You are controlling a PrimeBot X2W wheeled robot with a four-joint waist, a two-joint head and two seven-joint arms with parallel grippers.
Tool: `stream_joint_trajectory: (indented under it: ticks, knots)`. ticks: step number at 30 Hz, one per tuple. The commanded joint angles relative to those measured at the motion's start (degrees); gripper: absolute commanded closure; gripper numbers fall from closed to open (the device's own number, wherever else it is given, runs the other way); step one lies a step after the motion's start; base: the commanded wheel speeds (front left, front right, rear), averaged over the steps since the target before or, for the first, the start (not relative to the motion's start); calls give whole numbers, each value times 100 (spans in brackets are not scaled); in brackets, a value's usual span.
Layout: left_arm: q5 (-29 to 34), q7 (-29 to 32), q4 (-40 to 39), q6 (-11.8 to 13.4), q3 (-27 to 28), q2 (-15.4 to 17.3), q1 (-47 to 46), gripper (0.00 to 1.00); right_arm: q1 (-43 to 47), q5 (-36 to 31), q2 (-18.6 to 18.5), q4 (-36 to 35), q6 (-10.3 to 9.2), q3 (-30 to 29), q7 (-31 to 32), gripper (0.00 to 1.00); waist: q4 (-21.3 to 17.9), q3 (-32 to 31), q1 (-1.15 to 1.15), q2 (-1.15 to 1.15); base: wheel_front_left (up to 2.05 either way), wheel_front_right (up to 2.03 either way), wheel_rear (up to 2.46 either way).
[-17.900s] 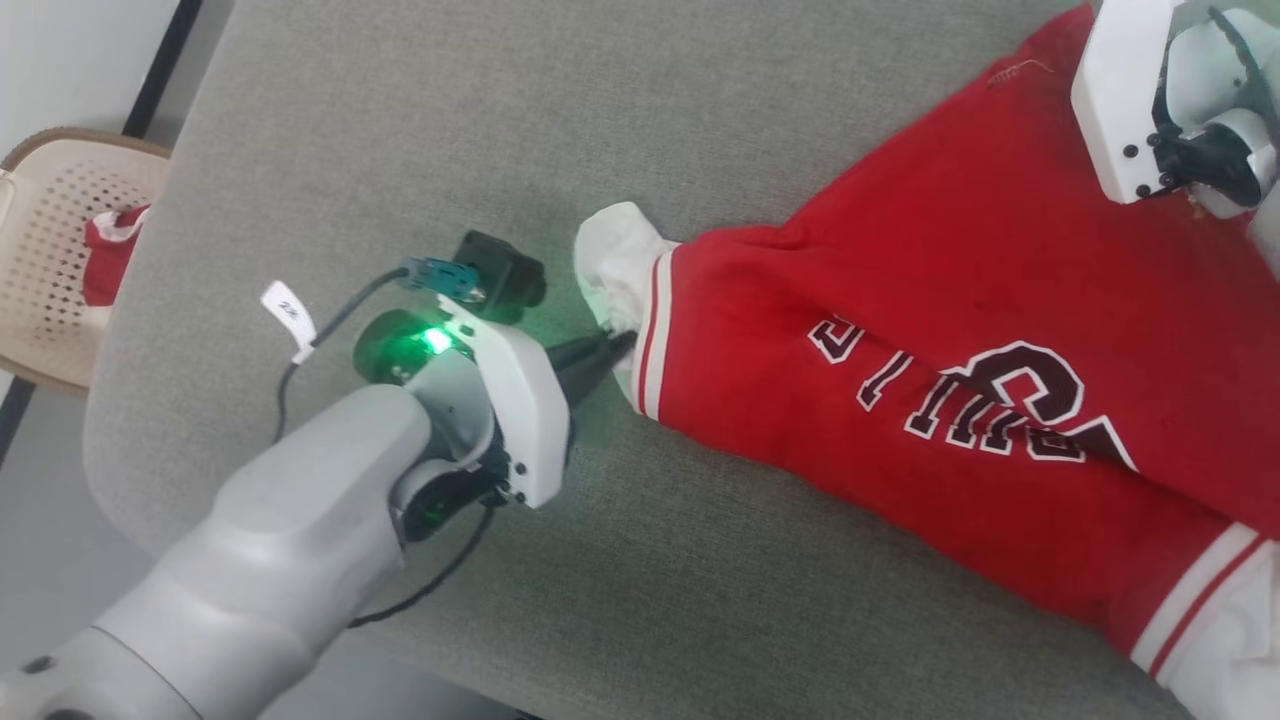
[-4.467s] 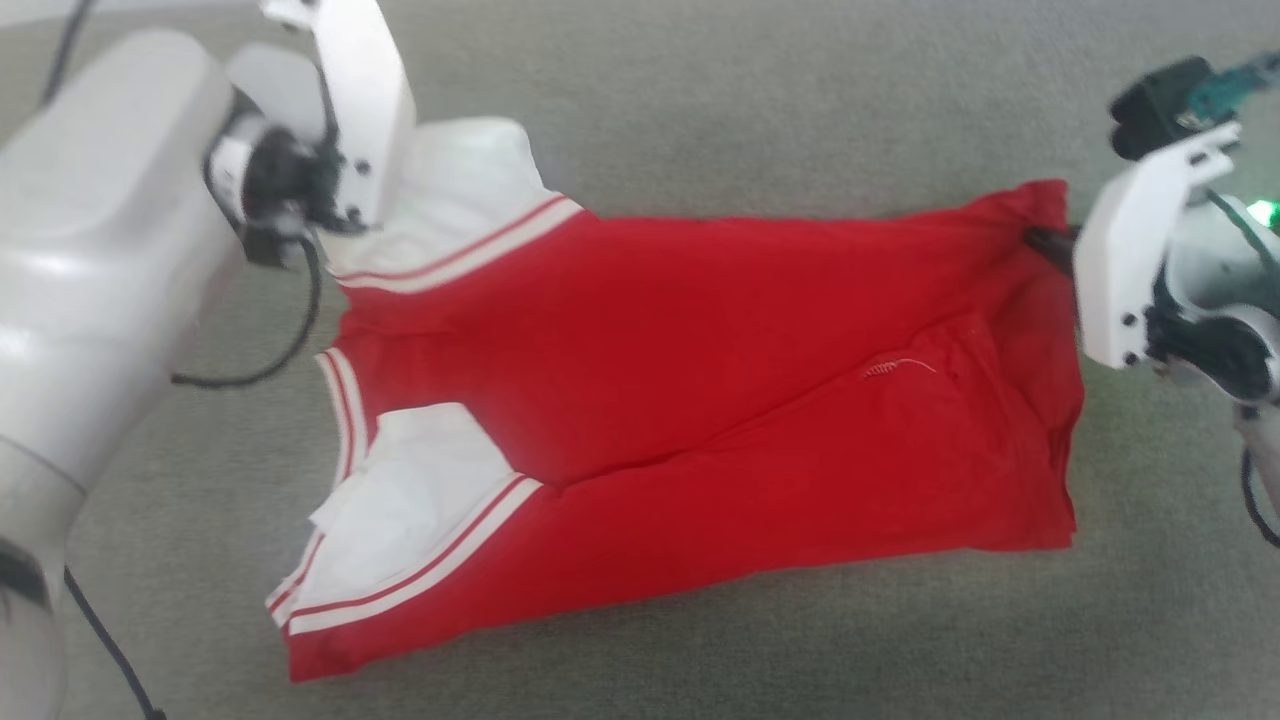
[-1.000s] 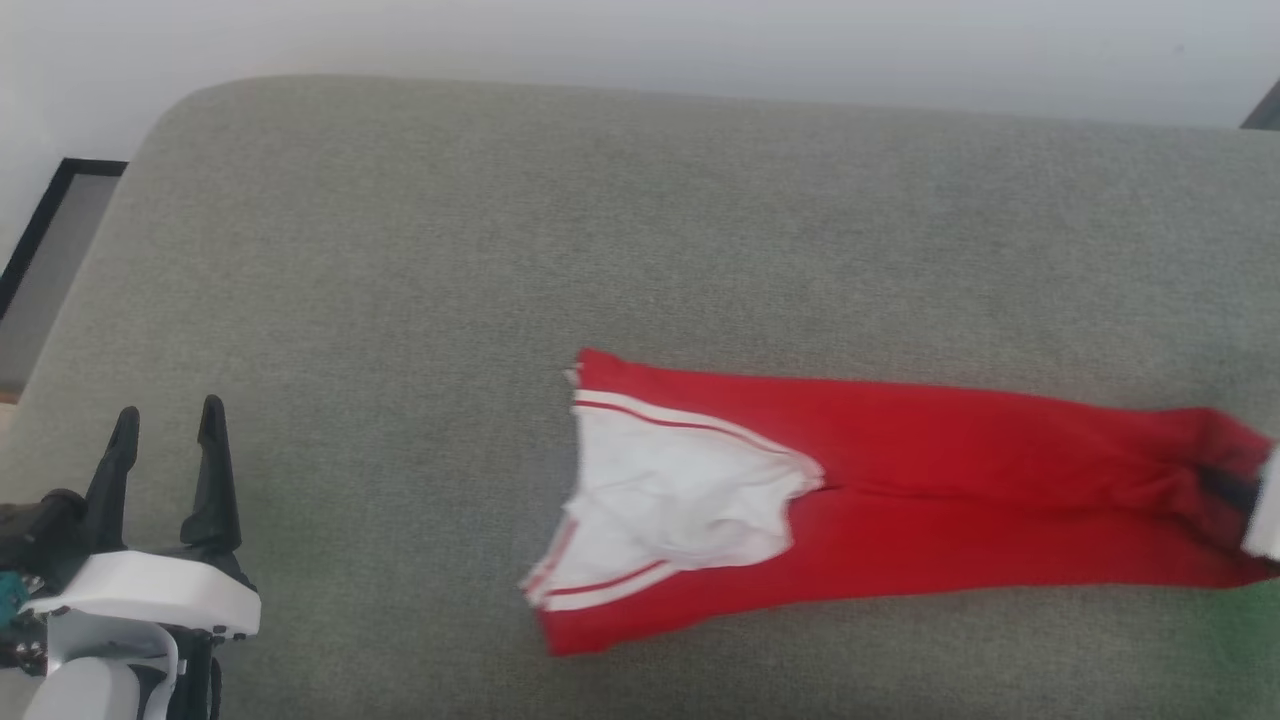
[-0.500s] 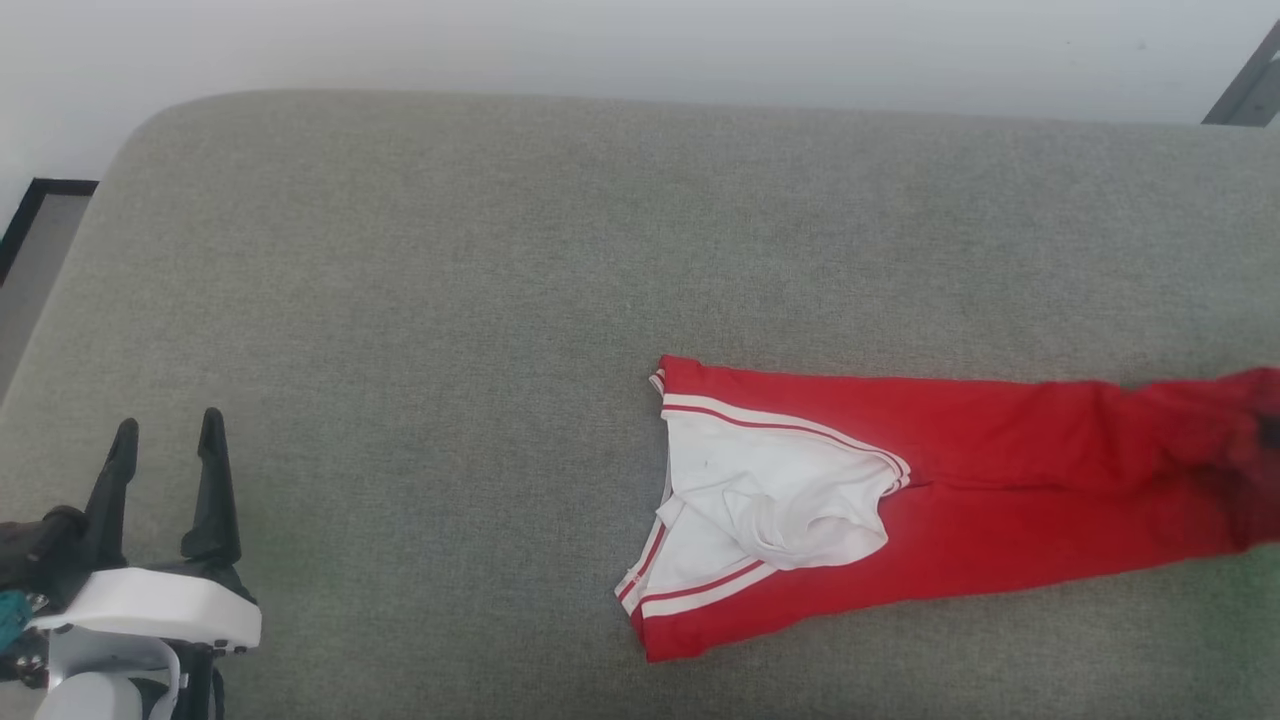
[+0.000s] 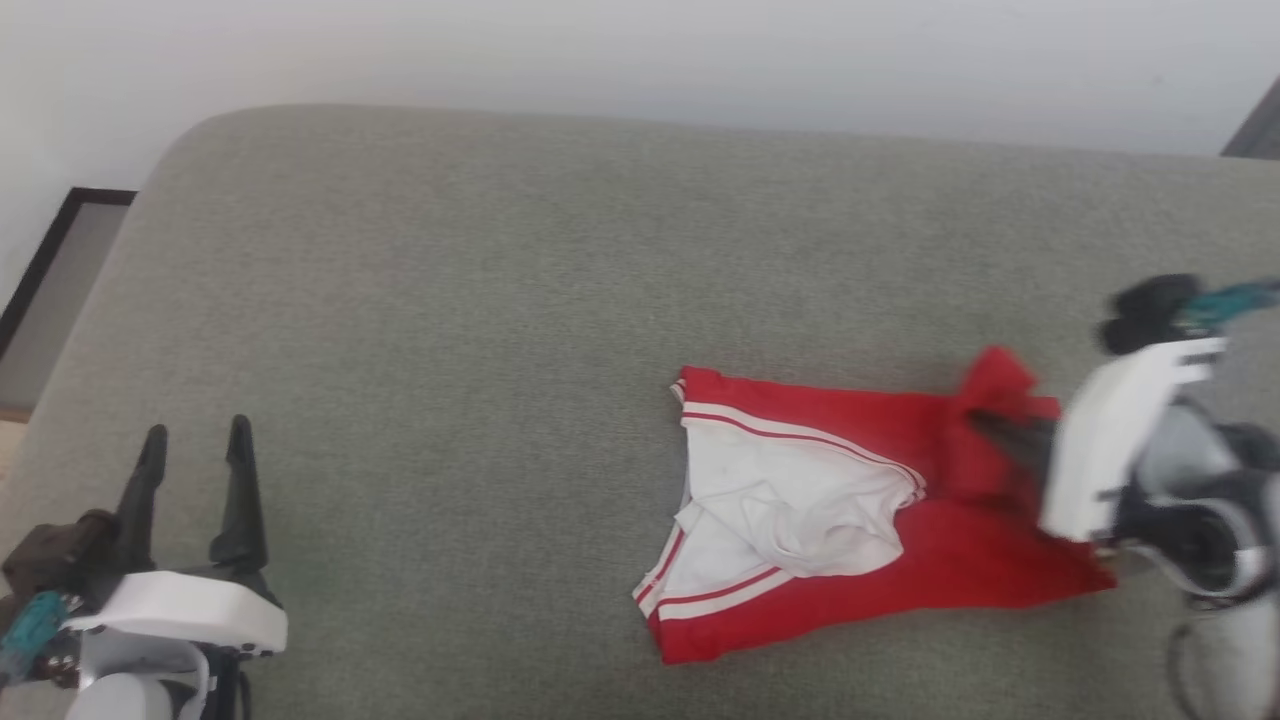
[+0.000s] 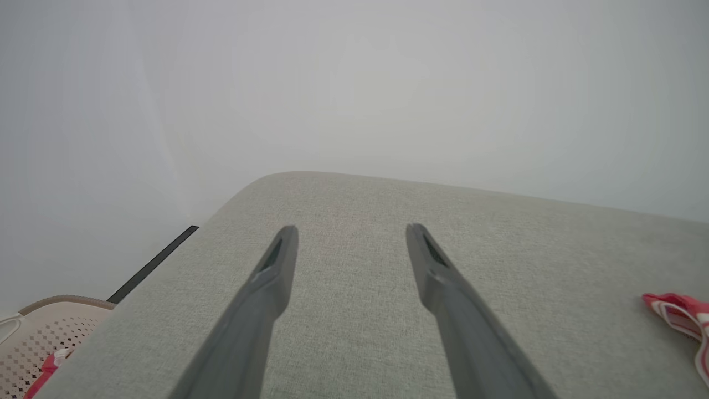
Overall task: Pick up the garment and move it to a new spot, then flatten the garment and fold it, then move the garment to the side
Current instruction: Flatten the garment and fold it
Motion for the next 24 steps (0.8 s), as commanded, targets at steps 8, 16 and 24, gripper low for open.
stream_joint_trajectory:
  ticks: [8,16,24]
  knots:
    - [102,-22,185,-102,-207,-136,-265,0,-299,-151,623,305,2,884,-98,100,359,-95,0,0,0,0,0]
    - [120,-22,283,-123,-382,-197,-412,0,-563,-197,937,983,2,1520,-429,100,587,-102,0,0,0,0,0]
    - [61,-23,352,-135,-406,-192,-420,0,-804,-203,864,1508,2,1931,-647,0,611,-131,0,0,0,0,0]
